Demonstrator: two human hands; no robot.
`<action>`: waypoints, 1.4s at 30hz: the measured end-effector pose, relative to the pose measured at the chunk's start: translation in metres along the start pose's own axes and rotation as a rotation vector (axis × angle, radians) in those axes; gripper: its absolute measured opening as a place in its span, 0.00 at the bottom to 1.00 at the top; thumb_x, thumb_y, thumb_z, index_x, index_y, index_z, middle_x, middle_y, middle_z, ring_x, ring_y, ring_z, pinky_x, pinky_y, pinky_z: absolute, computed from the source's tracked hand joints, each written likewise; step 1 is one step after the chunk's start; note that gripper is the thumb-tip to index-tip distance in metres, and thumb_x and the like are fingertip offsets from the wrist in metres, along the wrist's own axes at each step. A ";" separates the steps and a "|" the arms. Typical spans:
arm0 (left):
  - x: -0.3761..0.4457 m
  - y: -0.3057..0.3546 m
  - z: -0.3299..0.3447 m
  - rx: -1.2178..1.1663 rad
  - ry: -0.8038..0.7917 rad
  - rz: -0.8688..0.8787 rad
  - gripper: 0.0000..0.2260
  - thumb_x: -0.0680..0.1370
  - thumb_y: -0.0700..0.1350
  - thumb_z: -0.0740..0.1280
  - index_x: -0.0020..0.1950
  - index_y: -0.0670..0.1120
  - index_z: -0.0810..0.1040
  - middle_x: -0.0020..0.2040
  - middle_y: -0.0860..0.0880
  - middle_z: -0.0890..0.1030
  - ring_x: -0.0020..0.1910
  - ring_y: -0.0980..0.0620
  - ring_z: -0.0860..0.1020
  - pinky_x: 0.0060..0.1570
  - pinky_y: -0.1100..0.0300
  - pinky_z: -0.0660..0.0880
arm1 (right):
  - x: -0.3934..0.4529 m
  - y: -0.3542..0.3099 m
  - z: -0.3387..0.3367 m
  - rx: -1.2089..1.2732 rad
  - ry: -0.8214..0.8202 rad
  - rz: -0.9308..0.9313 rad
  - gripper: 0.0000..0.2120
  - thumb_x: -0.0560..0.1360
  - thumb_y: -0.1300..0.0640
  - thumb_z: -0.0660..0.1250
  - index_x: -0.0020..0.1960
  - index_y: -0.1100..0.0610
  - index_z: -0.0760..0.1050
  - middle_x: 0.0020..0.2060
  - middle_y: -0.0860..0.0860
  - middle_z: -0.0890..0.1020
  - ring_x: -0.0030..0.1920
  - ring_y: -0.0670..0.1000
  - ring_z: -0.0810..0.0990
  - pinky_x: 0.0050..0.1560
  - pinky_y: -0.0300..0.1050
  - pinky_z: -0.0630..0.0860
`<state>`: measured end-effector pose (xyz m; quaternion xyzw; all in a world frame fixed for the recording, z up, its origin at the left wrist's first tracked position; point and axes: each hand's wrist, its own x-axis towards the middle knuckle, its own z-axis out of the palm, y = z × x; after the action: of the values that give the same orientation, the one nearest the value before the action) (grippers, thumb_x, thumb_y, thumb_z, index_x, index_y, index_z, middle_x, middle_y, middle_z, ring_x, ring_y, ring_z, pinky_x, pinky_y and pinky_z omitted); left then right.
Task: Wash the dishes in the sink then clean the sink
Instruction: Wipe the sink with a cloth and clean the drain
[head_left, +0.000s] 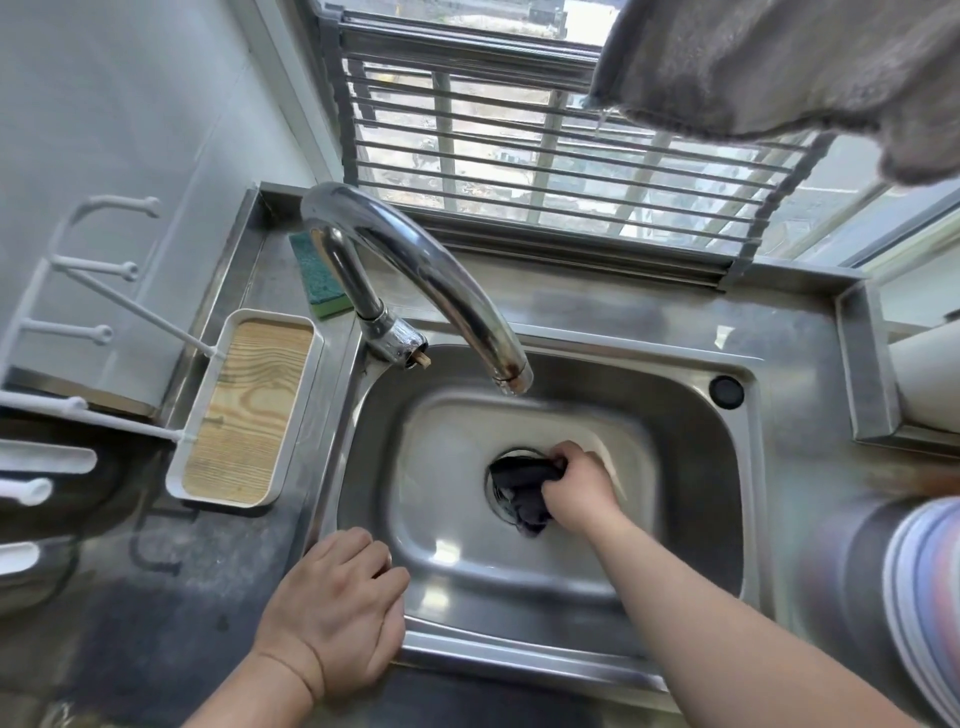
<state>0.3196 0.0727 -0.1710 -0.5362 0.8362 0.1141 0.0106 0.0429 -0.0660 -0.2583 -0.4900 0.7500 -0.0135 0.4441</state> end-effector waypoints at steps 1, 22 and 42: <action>0.000 0.000 0.000 0.003 0.002 -0.001 0.07 0.71 0.49 0.68 0.35 0.50 0.73 0.36 0.49 0.74 0.39 0.43 0.72 0.42 0.48 0.72 | -0.003 0.002 0.006 -0.288 0.052 -0.076 0.19 0.73 0.62 0.64 0.62 0.49 0.74 0.61 0.55 0.72 0.56 0.59 0.75 0.54 0.49 0.77; 0.000 -0.001 0.001 0.001 -0.042 -0.001 0.07 0.70 0.50 0.69 0.35 0.51 0.74 0.37 0.49 0.74 0.39 0.43 0.73 0.44 0.49 0.72 | 0.015 -0.002 -0.024 0.430 -0.034 0.115 0.06 0.64 0.55 0.62 0.35 0.56 0.76 0.28 0.55 0.77 0.32 0.56 0.74 0.34 0.47 0.71; 0.001 0.000 0.000 0.004 -0.038 -0.004 0.07 0.71 0.50 0.69 0.35 0.50 0.73 0.37 0.49 0.74 0.39 0.43 0.73 0.44 0.49 0.71 | 0.009 -0.022 0.057 -0.336 -0.250 0.036 0.24 0.74 0.49 0.70 0.66 0.59 0.74 0.63 0.58 0.80 0.64 0.59 0.79 0.63 0.46 0.76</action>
<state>0.3196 0.0722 -0.1714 -0.5357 0.8350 0.1226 0.0280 0.0967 -0.0603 -0.2890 -0.5414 0.6896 0.1807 0.4457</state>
